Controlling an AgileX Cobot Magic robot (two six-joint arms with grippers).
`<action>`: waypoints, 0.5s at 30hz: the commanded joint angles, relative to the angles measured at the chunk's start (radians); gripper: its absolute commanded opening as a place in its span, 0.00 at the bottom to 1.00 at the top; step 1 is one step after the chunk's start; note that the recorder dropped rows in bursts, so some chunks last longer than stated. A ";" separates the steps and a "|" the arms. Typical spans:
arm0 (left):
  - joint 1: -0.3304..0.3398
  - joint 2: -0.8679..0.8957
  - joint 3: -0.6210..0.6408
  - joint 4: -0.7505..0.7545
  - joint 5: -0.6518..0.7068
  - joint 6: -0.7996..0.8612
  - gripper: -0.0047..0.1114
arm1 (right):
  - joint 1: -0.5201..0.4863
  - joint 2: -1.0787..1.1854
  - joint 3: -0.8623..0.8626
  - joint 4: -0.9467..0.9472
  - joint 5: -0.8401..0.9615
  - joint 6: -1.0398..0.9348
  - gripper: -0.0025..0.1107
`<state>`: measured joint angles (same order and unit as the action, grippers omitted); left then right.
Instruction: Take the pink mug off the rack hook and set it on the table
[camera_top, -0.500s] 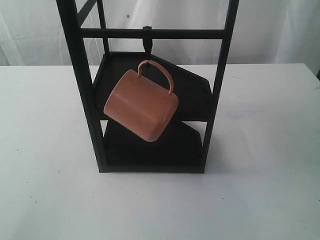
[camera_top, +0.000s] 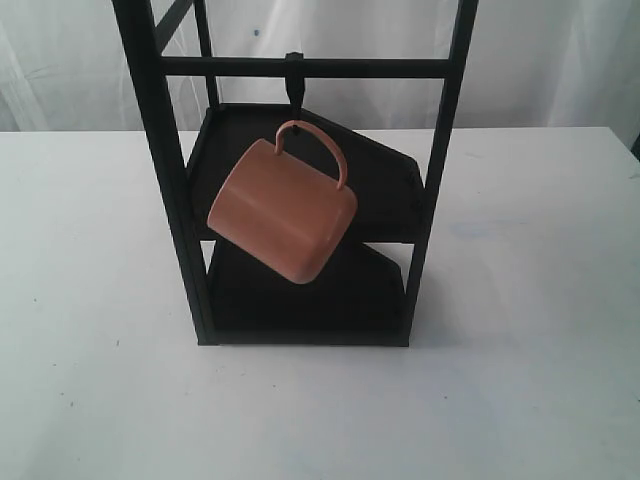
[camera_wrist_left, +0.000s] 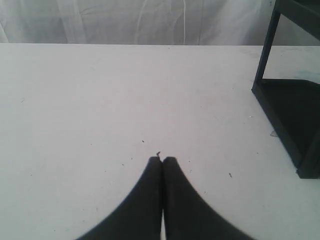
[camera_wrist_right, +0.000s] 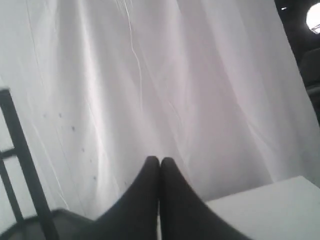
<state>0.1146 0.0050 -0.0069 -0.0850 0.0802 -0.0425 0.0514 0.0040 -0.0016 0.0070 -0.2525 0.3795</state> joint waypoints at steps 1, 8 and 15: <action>0.002 -0.005 0.007 -0.003 -0.001 -0.003 0.04 | -0.001 -0.004 0.002 -0.014 -0.086 0.258 0.02; 0.002 -0.005 0.007 -0.003 -0.001 -0.003 0.04 | 0.046 0.001 -0.129 -0.974 -0.162 1.029 0.02; 0.002 -0.005 0.007 -0.003 -0.001 -0.003 0.04 | 0.081 0.090 -0.222 -1.395 -0.232 1.205 0.02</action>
<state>0.1146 0.0050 -0.0069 -0.0850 0.0802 -0.0425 0.1173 0.0737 -0.2066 -1.2618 -0.4732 1.5410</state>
